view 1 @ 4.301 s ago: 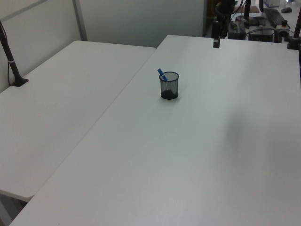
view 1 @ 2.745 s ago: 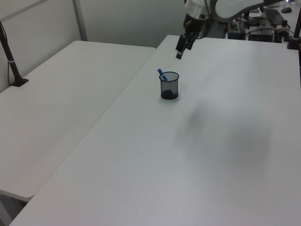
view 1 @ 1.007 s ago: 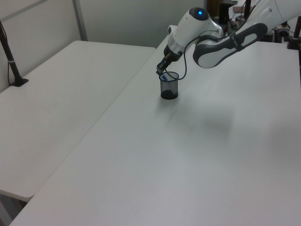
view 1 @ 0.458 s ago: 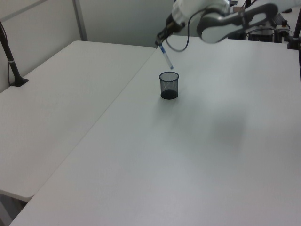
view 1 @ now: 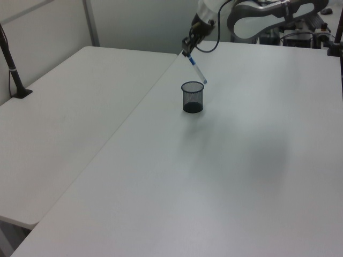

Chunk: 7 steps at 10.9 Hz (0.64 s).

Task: Remove the marker
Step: 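Carry the marker away from the cup and lower it to the table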

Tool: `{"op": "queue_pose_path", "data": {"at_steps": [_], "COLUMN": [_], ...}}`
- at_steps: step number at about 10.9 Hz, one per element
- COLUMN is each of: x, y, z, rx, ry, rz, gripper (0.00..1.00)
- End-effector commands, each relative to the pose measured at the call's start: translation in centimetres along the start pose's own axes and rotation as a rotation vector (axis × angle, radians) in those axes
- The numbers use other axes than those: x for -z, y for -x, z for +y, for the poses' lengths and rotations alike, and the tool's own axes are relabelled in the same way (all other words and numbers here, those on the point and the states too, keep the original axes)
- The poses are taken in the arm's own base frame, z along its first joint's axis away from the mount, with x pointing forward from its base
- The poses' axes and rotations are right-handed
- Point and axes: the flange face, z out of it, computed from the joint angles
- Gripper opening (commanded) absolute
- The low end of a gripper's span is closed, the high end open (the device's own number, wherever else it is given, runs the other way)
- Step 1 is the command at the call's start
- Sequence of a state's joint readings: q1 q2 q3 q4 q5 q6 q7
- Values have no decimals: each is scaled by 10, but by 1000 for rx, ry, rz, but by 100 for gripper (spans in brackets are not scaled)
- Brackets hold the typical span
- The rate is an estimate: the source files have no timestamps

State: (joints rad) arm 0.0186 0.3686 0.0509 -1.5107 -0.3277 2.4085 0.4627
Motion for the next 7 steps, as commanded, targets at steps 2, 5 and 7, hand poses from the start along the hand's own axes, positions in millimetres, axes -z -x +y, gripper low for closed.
{"op": "queue_pose_path", "data": {"at_steps": [2,5,7], "x": [-5,-45,-73], "y": [43,74,100], "z": [-54,-86,-115], "rx": [95,162,209], "ry": [-47,-70,-83], "rz": [-170,-246,-288], "gripper": [11,13,14]}}
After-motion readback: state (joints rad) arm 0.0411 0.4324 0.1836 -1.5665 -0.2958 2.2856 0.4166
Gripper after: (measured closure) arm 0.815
